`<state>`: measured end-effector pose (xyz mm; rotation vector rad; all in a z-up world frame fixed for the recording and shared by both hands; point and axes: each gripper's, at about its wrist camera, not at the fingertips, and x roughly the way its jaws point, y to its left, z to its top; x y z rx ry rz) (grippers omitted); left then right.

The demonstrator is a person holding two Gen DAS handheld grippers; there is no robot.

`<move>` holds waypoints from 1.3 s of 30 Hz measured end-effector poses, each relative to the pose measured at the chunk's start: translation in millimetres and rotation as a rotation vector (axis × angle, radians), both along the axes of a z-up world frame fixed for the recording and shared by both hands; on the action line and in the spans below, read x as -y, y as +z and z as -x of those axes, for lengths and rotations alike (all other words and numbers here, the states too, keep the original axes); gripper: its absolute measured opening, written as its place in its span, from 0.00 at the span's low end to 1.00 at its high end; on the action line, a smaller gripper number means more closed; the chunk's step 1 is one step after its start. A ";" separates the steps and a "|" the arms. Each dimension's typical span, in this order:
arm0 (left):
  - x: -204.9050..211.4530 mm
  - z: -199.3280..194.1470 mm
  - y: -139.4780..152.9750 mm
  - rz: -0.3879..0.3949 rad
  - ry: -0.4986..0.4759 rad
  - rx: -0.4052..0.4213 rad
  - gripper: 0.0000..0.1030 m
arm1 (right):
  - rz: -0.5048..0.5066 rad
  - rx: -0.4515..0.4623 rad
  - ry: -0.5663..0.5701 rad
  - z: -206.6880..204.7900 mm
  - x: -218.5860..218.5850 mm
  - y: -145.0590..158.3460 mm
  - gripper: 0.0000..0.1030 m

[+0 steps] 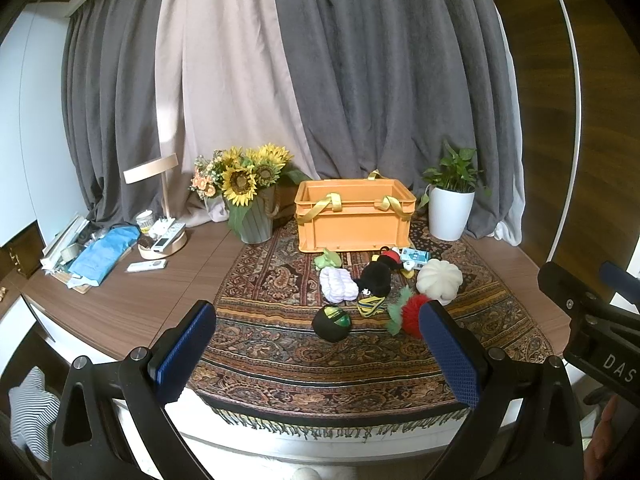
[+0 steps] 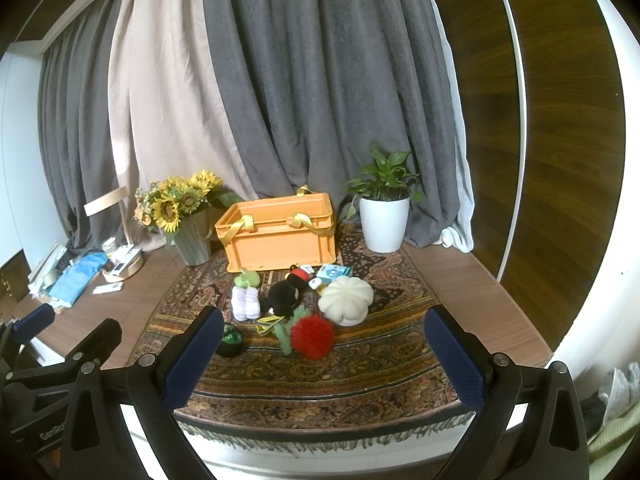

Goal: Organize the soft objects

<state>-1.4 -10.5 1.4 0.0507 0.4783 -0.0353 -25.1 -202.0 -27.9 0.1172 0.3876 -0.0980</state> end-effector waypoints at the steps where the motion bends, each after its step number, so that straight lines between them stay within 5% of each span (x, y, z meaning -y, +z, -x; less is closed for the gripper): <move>1: -0.1 -0.1 -0.2 0.000 0.001 0.001 1.00 | 0.000 0.000 0.001 -0.3 0.1 -0.3 0.98; 19: 1.8 -0.6 -4.6 -0.001 -0.001 -0.004 1.00 | 0.005 -0.024 0.004 -12.6 -4.6 -8.6 0.98; 39: -13.2 -75.3 -60.9 -0.015 -0.036 -0.132 1.00 | -0.004 -0.250 0.032 -108.8 -21.6 -74.1 0.98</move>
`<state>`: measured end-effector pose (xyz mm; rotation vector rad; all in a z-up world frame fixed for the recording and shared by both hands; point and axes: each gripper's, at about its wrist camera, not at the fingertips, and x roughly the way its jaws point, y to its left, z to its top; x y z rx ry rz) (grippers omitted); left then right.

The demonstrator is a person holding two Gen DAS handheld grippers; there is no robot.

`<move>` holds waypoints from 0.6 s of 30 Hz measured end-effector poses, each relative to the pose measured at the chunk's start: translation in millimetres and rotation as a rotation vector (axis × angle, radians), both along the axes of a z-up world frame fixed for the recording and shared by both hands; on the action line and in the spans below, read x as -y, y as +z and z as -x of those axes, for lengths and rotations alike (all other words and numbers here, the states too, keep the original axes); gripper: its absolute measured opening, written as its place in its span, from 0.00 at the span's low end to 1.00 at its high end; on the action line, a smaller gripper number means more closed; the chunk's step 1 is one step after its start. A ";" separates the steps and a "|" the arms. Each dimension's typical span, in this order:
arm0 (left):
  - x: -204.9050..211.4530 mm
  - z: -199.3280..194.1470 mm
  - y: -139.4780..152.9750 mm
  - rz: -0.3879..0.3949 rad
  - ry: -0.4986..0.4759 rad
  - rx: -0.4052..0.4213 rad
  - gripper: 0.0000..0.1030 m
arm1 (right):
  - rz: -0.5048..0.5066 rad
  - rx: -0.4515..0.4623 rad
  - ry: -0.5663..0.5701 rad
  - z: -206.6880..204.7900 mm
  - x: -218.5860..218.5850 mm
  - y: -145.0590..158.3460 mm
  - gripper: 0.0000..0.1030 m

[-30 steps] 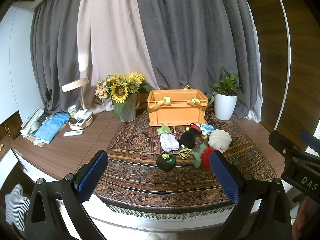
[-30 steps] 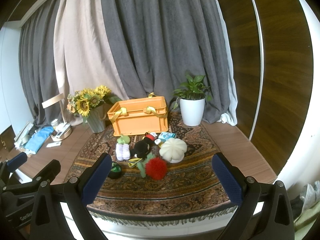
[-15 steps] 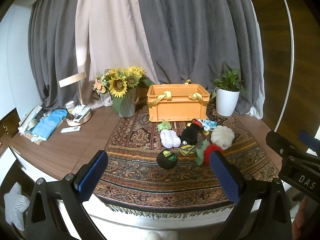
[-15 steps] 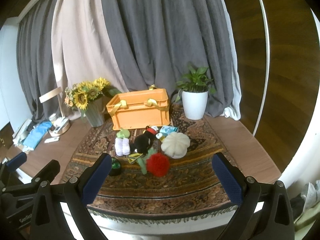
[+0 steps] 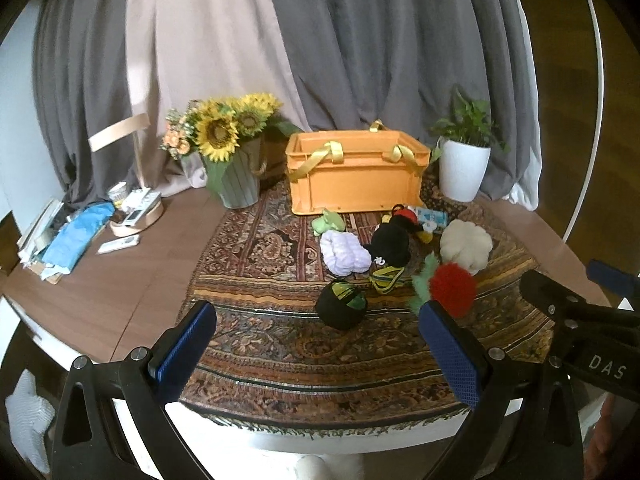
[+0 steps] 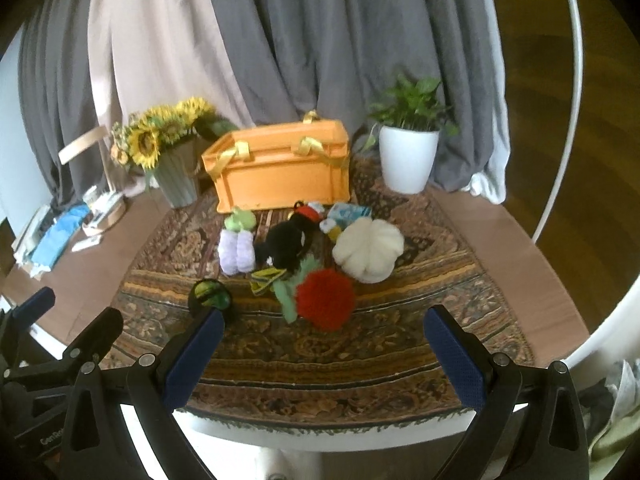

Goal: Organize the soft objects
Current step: 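Grasp the black-green ball with the left tool while the right tool grasps the red pompom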

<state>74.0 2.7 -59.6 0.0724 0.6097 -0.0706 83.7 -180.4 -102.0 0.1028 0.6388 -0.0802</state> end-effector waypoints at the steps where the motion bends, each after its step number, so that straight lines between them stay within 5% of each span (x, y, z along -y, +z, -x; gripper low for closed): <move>1: -0.6 -5.8 -3.1 -0.003 -0.008 -0.005 1.00 | -0.005 -0.011 0.000 -5.1 -0.3 -3.4 0.98; 18: -2.1 -120.4 -74.1 -0.029 -0.216 -0.196 1.00 | -0.047 -0.242 -0.090 -104.3 -10.3 -68.3 0.98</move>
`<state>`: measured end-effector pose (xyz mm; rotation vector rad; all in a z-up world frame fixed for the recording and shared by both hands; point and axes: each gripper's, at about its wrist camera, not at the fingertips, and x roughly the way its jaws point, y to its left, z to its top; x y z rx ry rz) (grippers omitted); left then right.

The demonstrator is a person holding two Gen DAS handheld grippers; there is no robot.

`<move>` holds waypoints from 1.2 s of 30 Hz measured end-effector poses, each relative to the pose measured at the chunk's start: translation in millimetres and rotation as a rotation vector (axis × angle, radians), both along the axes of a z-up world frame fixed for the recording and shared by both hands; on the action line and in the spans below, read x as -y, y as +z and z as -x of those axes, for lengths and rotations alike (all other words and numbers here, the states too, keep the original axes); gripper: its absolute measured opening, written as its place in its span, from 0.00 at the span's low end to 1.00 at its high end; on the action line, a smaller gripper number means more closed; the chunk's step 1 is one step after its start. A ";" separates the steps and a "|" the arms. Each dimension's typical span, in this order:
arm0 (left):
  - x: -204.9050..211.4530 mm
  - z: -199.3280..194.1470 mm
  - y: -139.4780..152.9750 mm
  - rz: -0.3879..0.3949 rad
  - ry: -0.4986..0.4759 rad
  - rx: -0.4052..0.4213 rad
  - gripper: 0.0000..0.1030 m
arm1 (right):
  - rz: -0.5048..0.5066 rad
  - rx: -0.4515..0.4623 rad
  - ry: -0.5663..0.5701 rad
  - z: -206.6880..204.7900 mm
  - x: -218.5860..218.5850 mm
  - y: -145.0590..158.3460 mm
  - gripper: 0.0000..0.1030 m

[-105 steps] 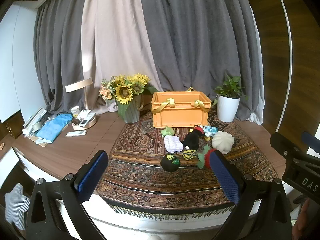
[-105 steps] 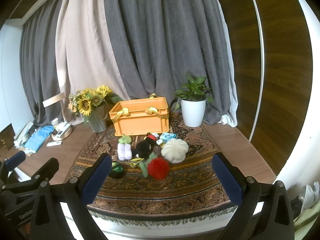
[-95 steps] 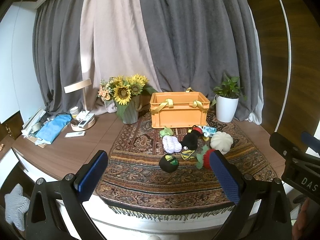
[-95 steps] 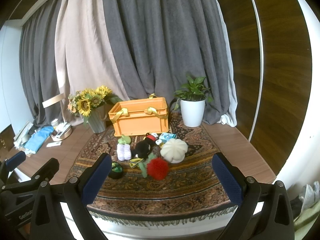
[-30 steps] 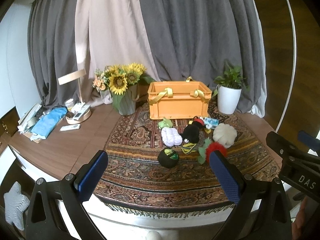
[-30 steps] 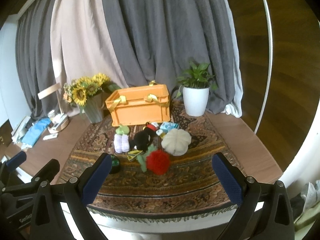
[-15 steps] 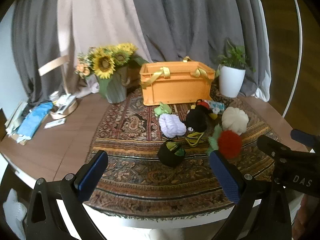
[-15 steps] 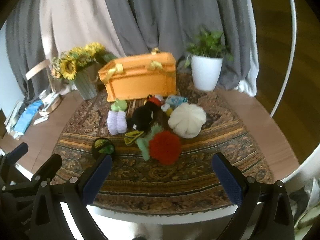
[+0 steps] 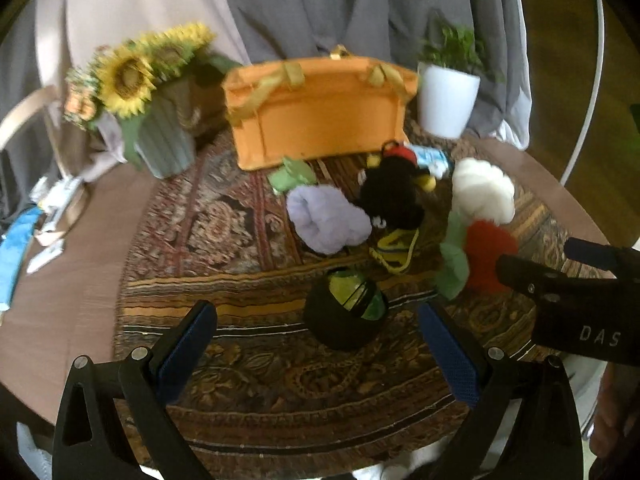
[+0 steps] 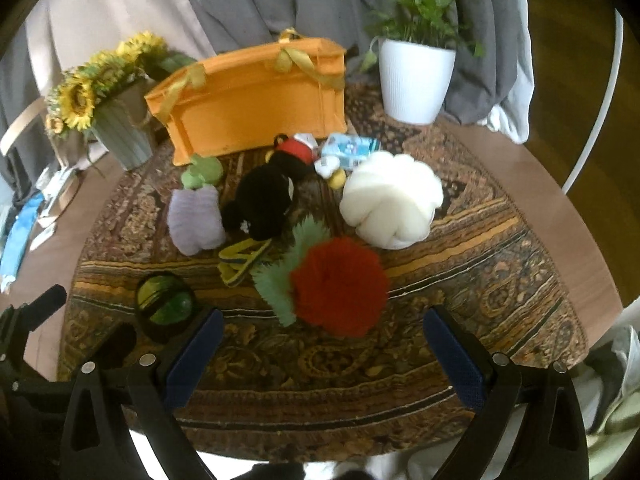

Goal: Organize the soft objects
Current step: 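Grasp the black-green ball with the left tool while the right tool grasps the red pompom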

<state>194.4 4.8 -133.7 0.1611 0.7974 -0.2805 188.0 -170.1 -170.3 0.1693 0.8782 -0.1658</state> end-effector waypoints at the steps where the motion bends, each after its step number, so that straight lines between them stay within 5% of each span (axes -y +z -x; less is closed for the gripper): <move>1: -0.3 -4.2 -4.3 0.002 -0.011 -0.017 1.00 | 0.000 -0.009 -0.003 -2.9 0.5 -2.7 0.98; 8: 7.5 -26.9 -33.1 -0.005 -0.009 -0.129 0.94 | -0.017 -0.075 0.060 -31.8 9.6 -27.1 0.97; 17: 24.4 -38.5 -56.1 -0.021 0.115 -0.198 0.86 | -0.014 -0.145 0.198 -65.4 21.3 -50.3 0.90; 22: 29.6 -47.2 -64.9 -0.011 0.149 -0.222 0.74 | -0.033 -0.177 0.238 -71.8 22.8 -58.4 0.76; 24: 31.9 -49.2 -66.0 -0.008 0.152 -0.223 0.63 | -0.046 -0.191 0.247 -74.2 24.0 -60.9 0.65; 30: 35.9 -53.2 -66.8 0.002 0.141 -0.234 0.62 | -0.066 -0.184 0.262 -73.1 25.1 -57.2 0.49; 36: 37.9 -53.5 -54.5 0.004 0.111 -0.198 0.62 | -0.054 -0.118 0.273 -66.8 20.9 -37.9 0.43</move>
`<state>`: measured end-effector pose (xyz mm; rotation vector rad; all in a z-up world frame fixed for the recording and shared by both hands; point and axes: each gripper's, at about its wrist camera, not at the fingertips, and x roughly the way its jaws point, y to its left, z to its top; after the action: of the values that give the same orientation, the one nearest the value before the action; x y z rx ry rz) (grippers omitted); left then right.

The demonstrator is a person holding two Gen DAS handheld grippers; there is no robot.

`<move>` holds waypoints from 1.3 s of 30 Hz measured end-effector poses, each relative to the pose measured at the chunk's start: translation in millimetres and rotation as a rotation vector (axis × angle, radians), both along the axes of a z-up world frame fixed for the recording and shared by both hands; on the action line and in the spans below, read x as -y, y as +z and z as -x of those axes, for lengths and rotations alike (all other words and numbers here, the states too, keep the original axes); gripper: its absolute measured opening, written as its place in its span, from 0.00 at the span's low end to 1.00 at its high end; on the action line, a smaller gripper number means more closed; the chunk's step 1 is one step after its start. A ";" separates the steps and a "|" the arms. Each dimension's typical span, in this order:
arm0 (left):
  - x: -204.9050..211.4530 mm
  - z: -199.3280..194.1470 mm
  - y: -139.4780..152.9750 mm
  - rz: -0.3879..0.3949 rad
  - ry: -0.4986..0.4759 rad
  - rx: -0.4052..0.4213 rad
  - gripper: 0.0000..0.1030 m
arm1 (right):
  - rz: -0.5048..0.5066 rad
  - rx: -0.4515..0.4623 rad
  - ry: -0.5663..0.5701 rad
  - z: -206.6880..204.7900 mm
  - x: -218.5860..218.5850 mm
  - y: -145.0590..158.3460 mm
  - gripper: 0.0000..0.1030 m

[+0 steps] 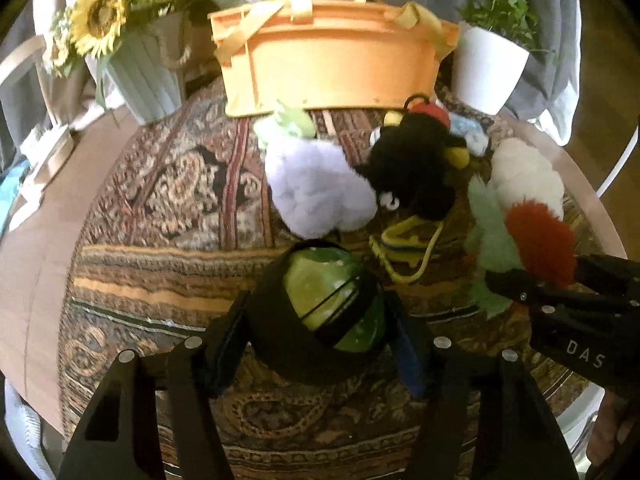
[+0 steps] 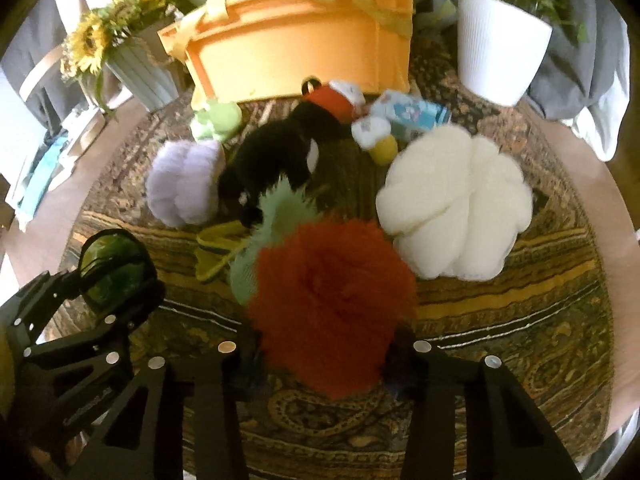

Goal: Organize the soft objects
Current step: 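Lift both held toys and carry them over the orange crate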

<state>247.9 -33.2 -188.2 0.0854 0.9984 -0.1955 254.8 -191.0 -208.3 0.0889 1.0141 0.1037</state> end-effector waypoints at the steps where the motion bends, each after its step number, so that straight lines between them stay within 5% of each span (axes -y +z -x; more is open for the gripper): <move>1: 0.2 -0.1 3.4 -0.002 -0.003 0.010 0.62 | -0.001 0.014 -0.001 0.6 -0.6 4.1 0.43; 24: -8.3 -14.1 110.2 0.050 0.001 0.308 0.62 | -0.025 0.356 -0.001 -5.6 -5.6 111.3 0.43; 39: -5.4 -46.9 161.1 0.076 0.029 0.450 0.62 | -0.030 0.517 0.026 -46.4 -1.7 159.7 0.43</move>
<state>294.8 -27.8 -27.1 0.0423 0.5428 -0.1779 301.2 -189.3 -48.5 0.0710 0.4978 0.1558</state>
